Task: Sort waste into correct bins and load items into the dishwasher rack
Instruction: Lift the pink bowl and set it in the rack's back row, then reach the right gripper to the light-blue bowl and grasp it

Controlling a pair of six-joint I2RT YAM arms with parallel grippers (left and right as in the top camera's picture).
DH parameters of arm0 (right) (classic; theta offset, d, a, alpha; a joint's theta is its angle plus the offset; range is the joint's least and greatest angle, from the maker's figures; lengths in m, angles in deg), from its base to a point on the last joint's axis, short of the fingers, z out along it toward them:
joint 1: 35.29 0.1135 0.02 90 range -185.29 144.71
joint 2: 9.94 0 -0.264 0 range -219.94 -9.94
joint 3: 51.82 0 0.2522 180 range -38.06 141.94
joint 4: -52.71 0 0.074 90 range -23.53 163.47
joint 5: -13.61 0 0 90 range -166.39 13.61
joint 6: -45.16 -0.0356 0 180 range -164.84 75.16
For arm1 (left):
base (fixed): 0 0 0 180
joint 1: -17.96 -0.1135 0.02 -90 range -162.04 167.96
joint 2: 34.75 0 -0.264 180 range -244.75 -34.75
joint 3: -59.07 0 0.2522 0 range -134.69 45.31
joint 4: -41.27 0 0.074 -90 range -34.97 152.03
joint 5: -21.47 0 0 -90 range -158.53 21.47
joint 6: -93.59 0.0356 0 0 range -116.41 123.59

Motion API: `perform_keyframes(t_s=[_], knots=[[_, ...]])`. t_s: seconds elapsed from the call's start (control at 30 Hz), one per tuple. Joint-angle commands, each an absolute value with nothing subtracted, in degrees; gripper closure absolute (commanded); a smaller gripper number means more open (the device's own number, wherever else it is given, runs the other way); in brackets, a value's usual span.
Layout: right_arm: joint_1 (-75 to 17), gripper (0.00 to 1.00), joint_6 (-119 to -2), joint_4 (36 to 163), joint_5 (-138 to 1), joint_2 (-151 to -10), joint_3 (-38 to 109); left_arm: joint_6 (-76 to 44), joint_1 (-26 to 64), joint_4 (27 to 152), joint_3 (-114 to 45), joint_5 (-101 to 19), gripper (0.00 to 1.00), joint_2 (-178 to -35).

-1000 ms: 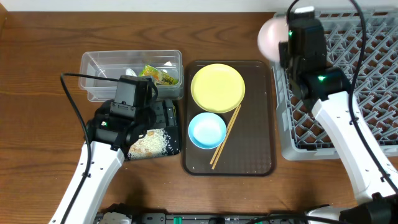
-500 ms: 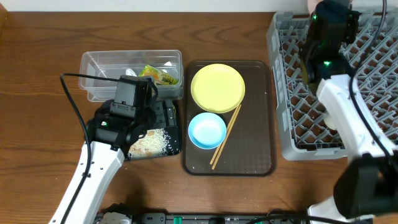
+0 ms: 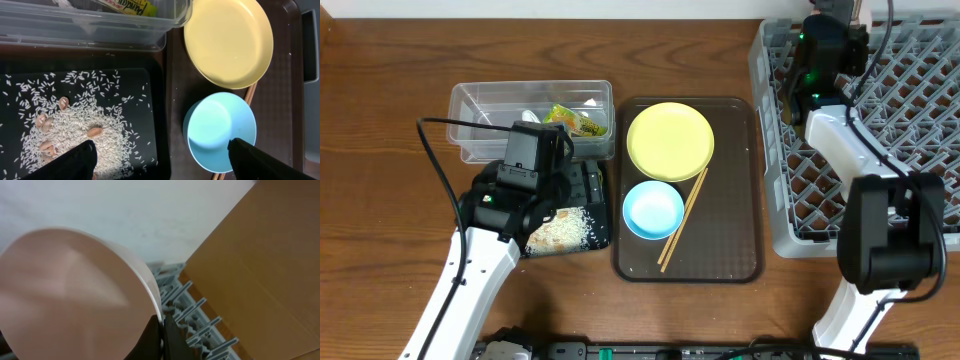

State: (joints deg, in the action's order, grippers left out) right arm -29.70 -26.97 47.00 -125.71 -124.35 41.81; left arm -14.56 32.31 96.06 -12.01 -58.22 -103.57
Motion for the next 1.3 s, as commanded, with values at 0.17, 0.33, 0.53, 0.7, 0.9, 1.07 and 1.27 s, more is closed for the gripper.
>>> perform_keyframes(t_s=[0.17,0.33,0.53,0.7,0.9,1.07,1.27], knots=[[-27.3,0.99,-26.6,46.8,-126.5,-127.4,42.1,-14.3,32.1,96.8,-13.0,-58.7,0.14,-103.7],[-26.1,0.98,-27.1,50.0,-126.3,-128.7,42.1,-14.3,32.1,96.8,-13.0,-58.7,0.14,-103.7],[-25.4,0.99,-29.6,55.2,-126.3,-129.2,42.1,-14.3,32.1,96.8,-13.0,-58.7,0.14,-103.7],[-24.2,0.99,-29.6,57.1,-127.3,-129.2,42.1,-14.3,32.1,96.8,-13.0,-58.7,0.14,-103.7],[-21.9,0.99,-35.9,66.8,-126.7,-125.7,42.1,-14.3,32.1,96.8,-13.0,-58.7,0.14,-103.7],[-21.6,0.76,-42.5,80.5,-117.6,-119.0,42.1,-14.2,32.1,97.3,-13.0,-58.8,0.14,-103.7],[-21.2,0.63,-49.0,97.9,-95.4,-109.7,42.1,-14.5,32.1,99.6,-13.0,-67.4,0.14,-103.7]])
